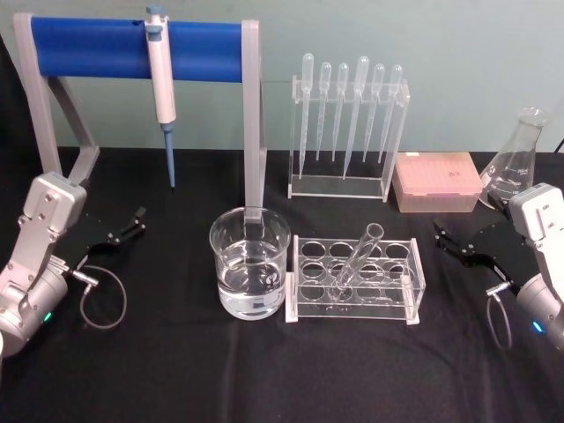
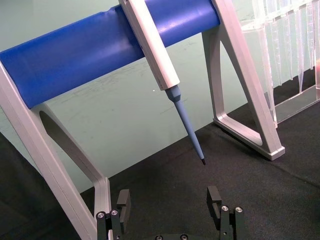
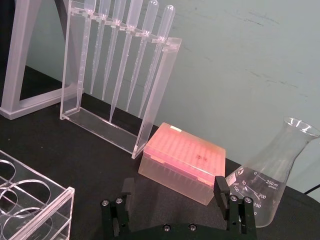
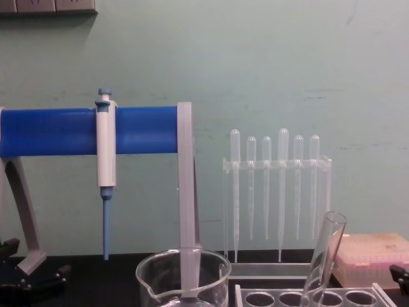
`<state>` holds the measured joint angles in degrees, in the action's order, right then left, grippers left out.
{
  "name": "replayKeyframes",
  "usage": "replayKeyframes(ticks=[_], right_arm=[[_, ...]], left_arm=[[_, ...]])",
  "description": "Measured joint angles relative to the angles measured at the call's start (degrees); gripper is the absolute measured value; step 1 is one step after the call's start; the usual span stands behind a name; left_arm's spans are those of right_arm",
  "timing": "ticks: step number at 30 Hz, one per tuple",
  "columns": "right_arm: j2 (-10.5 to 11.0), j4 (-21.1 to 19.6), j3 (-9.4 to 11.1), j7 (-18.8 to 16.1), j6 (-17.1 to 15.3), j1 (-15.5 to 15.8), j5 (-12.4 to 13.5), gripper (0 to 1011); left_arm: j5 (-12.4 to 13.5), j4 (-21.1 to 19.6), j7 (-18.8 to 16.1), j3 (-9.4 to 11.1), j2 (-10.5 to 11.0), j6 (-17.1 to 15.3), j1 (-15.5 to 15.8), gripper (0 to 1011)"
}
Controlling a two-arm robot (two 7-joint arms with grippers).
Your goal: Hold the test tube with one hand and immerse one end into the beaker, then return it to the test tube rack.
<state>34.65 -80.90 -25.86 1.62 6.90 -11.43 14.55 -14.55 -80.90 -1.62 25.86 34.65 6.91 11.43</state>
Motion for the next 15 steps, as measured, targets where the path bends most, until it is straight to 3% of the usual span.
replayKeyframes(ticks=[15], right_arm=[[0.0, 0.0, 0.0, 0.0, 0.0, 0.0, 0.0, 1003]], left_arm=[[0.0, 0.0, 0.0, 0.0, 0.0, 0.0, 0.0, 1000]])
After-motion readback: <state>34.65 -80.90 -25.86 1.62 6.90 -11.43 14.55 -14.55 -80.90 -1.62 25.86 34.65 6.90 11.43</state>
